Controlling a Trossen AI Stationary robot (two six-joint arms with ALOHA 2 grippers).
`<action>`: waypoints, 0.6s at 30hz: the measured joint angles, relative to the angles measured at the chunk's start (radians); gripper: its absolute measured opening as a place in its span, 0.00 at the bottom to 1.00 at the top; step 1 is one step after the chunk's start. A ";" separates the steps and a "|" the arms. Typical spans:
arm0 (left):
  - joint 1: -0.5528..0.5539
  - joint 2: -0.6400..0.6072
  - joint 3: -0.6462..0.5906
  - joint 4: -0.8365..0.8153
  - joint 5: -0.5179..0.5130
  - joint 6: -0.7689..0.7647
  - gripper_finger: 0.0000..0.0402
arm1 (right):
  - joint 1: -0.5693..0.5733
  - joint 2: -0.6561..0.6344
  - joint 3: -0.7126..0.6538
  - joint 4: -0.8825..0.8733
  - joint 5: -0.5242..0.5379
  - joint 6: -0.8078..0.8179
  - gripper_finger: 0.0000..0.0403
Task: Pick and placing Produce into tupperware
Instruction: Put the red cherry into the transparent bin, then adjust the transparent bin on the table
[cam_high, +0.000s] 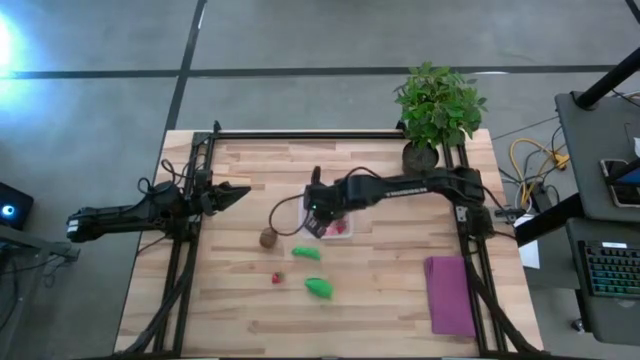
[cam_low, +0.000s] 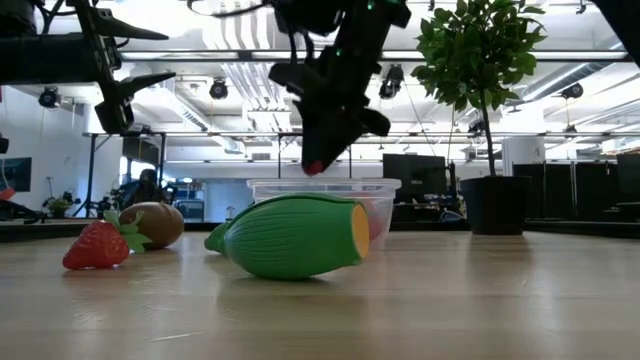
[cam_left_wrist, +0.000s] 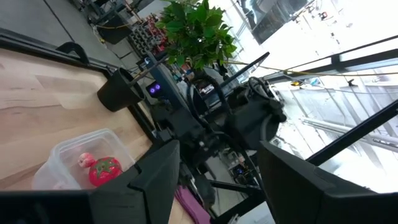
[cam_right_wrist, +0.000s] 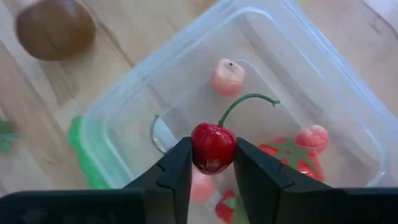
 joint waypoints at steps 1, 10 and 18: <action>0.000 0.000 0.000 0.000 -0.001 0.000 0.50 | -0.007 0.002 -0.001 -0.002 -0.006 -0.014 0.27; 0.000 0.001 0.000 0.001 0.000 0.000 0.50 | 0.004 0.002 -0.001 0.006 -0.014 -0.045 0.55; 0.000 0.001 0.000 0.001 0.000 0.000 0.50 | 0.159 -0.005 0.011 0.103 -0.008 -0.251 0.64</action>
